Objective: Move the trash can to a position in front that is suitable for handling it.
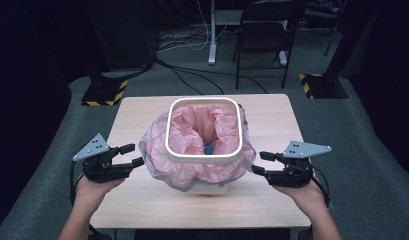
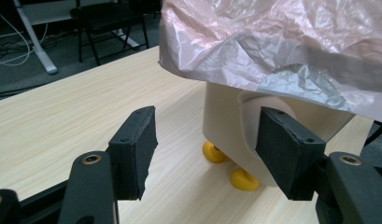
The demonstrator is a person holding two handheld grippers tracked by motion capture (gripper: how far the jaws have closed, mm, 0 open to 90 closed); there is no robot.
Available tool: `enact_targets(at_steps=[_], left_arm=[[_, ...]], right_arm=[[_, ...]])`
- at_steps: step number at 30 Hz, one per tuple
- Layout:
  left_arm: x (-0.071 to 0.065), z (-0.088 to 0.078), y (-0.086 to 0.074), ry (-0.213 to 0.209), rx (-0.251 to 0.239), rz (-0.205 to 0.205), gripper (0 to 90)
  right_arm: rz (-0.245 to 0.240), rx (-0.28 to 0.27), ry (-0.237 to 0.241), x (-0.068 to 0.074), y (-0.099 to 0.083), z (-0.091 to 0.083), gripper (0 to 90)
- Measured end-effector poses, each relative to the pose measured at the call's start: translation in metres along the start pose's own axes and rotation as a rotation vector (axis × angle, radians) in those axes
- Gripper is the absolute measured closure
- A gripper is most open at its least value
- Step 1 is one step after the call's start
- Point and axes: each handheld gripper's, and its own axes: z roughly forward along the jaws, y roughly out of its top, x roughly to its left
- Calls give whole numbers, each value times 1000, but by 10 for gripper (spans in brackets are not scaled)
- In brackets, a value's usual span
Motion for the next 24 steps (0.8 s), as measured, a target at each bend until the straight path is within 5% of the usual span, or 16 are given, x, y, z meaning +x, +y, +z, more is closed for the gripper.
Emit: enact_targets(at_steps=[17, 24], left_arm=[[-1, -24, 31, 10, -11, 24, 386], [3, -23, 41, -25, -12, 18, 414]], right_arm=[[-59, -10, -2, 5, 29, -21, 462], [-68, -14, 26, 7, 36, -22, 478]])
